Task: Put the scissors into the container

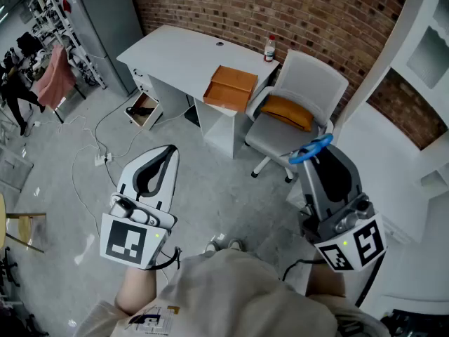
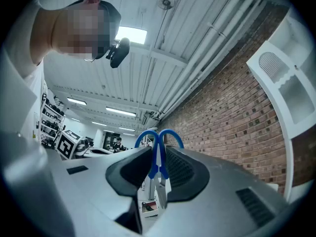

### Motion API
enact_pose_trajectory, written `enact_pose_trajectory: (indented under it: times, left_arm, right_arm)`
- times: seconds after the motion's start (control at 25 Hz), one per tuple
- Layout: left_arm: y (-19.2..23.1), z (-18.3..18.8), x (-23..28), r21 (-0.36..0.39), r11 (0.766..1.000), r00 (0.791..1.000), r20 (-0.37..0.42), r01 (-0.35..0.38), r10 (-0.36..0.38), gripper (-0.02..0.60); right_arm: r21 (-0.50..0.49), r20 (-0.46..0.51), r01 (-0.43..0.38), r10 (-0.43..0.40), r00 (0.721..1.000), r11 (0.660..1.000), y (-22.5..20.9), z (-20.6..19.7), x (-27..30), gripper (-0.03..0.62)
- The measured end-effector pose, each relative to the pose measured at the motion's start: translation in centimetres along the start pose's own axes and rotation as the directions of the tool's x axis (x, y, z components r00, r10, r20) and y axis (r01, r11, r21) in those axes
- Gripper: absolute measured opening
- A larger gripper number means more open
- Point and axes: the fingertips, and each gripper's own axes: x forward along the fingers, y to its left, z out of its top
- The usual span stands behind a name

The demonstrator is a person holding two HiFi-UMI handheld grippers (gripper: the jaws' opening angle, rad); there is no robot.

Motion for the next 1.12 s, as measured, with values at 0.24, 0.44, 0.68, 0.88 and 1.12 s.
enact_pose_trajectory:
  times: [0.24,0.44,0.68,0.88,1.12]
  left_arm:
    - [0.1,-0.5,0.3,-0.01,1.0,1.0,0.004,0.014,-0.014,0.008]
    - [-0.2,-0.5,1.3,-0.014,1.0,1.0,0.004,0.026,-0.026,0.008]
    - [-1.2,-1.1,2.3,-0.021,0.999,0.999,-0.003,0.032,-0.032,0.008]
    - [-2.0,-1.3,3.0,-0.023,0.999,1.0,-0.01,0.025,-0.025,0.008]
    - [-3.1,-1.4,3.2,-0.021,1.0,1.0,-0.006,0.014,-0.014,0.008]
  right_arm:
    - [0.007,0.018,0.002,-0.002,1.0,1.0,0.0,-0.1,0.3,0.089]
    - [0.0,0.006,-0.003,0.003,1.0,1.0,-0.6,-0.3,0.5,0.089]
    - [0.001,-0.025,-0.018,0.018,1.0,1.0,-1.5,-1.4,0.2,0.089]
    - [-0.021,-0.067,-0.018,0.016,0.998,1.0,-2.6,-2.5,0.1,0.089]
    - [-0.005,-0.062,-0.055,0.055,0.997,0.998,-2.9,-2.8,-0.7,0.089]
